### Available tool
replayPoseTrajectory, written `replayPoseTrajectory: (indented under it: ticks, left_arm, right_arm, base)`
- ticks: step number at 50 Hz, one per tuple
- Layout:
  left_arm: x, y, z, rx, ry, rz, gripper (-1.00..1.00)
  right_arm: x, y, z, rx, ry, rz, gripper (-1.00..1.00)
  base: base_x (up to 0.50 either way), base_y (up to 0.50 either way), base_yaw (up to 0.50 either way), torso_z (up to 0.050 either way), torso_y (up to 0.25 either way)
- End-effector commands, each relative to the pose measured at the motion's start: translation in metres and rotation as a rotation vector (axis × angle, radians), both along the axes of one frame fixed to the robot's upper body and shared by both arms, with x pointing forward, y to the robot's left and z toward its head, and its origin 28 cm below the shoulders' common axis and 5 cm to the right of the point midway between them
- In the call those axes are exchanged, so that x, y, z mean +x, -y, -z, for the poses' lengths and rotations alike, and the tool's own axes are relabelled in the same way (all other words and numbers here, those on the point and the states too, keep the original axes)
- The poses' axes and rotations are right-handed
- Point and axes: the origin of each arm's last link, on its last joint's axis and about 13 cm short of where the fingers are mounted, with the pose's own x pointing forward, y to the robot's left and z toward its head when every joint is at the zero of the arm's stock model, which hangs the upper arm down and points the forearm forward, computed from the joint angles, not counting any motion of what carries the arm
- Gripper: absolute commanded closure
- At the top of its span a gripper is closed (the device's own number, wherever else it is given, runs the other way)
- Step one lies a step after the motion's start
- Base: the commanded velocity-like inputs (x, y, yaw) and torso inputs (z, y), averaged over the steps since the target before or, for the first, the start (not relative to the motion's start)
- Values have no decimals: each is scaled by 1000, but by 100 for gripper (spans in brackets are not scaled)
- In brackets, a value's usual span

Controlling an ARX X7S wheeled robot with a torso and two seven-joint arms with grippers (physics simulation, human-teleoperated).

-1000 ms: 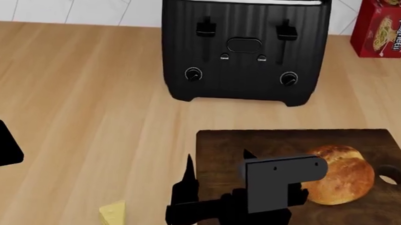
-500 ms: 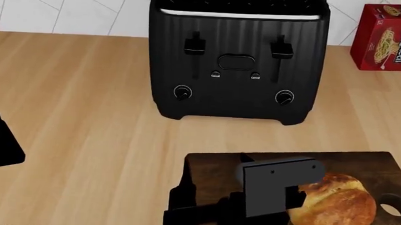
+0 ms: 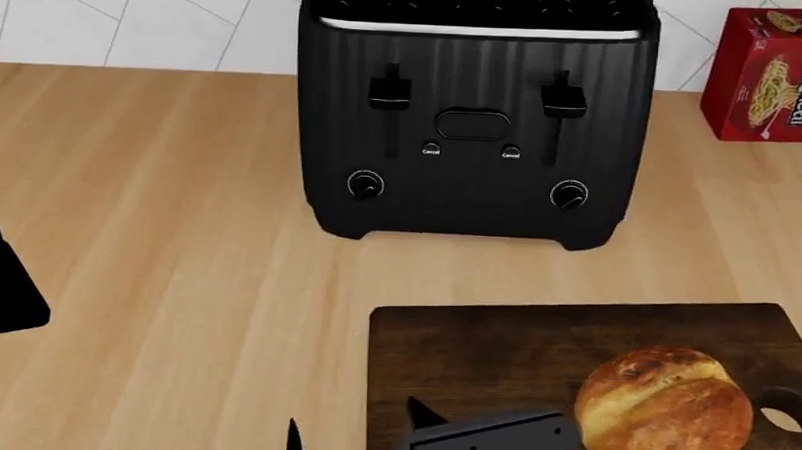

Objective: Pick up the wedge of cheese and place it on the slice of bread to prepare a simple cheese on bread dish.

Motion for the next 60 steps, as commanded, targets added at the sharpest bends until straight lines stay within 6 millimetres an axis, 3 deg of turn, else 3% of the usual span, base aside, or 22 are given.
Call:
replayPoseTrajectory:
  ticks: [1, 18, 19, 30, 41, 46, 55, 60]
  left_arm:
    - [10, -3, 2, -52, -21, -26, -100]
    - [10, -3, 1, -53, -20, -23, -100]
    - [10, -3, 1, -55, -15, -16, -100]
    - [9, -3, 1, -59, -7, -16, -100]
    - [9, -3, 1, -60, -5, -14, -100]
    - [9, -3, 1, -59, -9, -11, -100]
    - [9, -3, 1, -61, -4, -7, -100]
    - [9, -3, 1, -64, 1, -8, -100]
  right_arm:
    - [-24, -15, 12, 15, -131, -81, -100]
    - [-45, -29, 4, -2, -184, -200, -100]
    - [-47, -40, 1, -6, -184, -302, -100]
    - [-37, -44, -6, -24, -175, -333, -100]
    - [-29, -49, -25, -48, -128, -353, -100]
    - [-6, -50, -41, -48, -87, -333, -100]
    - [-11, -58, -42, -74, -105, -376, -100]
    - [-6, -58, -31, -59, -186, -356, -100]
  base:
    - [0, 0, 0, 0, 0]
    - [-4, 1, 0, 0, 0]
    - [0, 0, 0, 0, 0]
    - [1, 3, 4, 0, 0]
    - [3, 3, 5, 0, 0]
    - [0, 0, 0, 0, 0]
    - [0, 0, 0, 0, 0]
    - [0, 0, 0, 0, 0]
